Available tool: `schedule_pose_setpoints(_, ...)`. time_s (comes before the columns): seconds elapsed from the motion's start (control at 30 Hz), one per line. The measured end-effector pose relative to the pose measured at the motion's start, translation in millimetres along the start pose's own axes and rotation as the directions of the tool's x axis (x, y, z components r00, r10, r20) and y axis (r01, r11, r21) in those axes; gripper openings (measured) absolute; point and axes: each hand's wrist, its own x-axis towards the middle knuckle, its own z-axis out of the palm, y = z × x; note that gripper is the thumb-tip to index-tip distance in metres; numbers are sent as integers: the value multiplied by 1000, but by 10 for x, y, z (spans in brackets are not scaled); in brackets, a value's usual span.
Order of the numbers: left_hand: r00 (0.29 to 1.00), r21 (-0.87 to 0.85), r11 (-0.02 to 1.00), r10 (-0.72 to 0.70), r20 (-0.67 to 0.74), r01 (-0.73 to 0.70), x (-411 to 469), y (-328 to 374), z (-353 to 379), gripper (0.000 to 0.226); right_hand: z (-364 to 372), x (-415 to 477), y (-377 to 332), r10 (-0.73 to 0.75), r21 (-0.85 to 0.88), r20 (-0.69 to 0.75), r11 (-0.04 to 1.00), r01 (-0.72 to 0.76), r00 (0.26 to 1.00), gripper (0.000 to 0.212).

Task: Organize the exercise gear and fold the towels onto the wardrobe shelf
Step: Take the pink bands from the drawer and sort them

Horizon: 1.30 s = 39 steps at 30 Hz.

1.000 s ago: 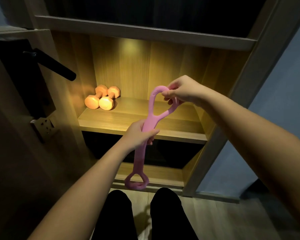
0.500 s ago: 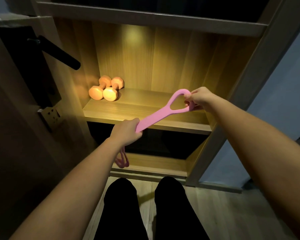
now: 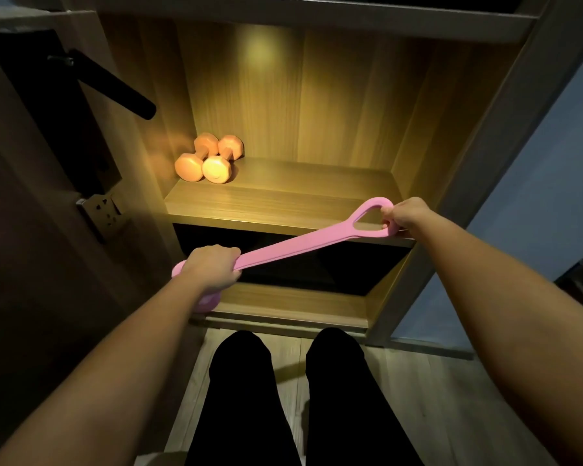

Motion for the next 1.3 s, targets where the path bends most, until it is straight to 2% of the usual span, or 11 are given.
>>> schedule_pose_setpoints(0.2, 982, -61, 998, 39, 183, -29, 3, -101, -15, 28, 91, 57, 227, 44, 62, -24, 997, -43, 999, 19)
schedule_pose_setpoints(0.27, 968, -212, 977, 23, 251, 32, -28, -111, -47, 40, 79, 84, 314, 61, 69, -43, 996, -58, 997, 17)
schedule_pose_setpoints(0.37, 952, -431, 893, 7, 307, 132, -60, -174, -107, 21, 32, 101, 473, 84, 61, -67, 995, -80, 994, 14)
schedule_pose_setpoints(0.43, 945, -459, 866, -42, 325, 197, -72, -202, -114, 7, 38, 97, 562, 100, 80, -56, 992, -95, 993, 11)
schedule_pose_setpoints(0.57, 915, -527, 751, -285, 284, 397, -100, -247, -9, 10, 119, 90, 714, 121, 124, -28, 985, -117, 992, 14)
schedule_pose_setpoints(0.63, 865, -611, 623, -438, 244, 488, -114, -299, 66, 6, 154, 90, 777, 133, 154, -7, 979, -130, 991, 13)
schedule_pose_setpoints(0.7, 809, -757, 398, -516, 283, 519, -150, -298, 125, 11, 180, 77, 815, 150, 190, 12, 970, -150, 989, 12)
schedule_pose_setpoints(0.8, 747, -883, -75, -502, 435, 464, -204, -232, 171, 11, 213, 40, 843, 173, 245, 42, 953, -178, 984, 16)
schedule_pose_setpoints(0.87, 734, -866, -240, -461, 499, 438, -225, -226, 177, 5, 228, 24, 880, 172, 262, 44, 948, -178, 984, 18)
schedule_pose_setpoints(1.13, 820, -868, -209, -285, 495, 451, -302, -362, 236, 15, 241, -23, 981, 146, 287, 90, 943, -166, 985, 21)
schedule_pose_setpoints(1.3, 821, -841, -248, -210, 531, 480, -340, -393, 215, 23, 229, -60, 984, 119, 320, 142, 934, -159, 983, 22)
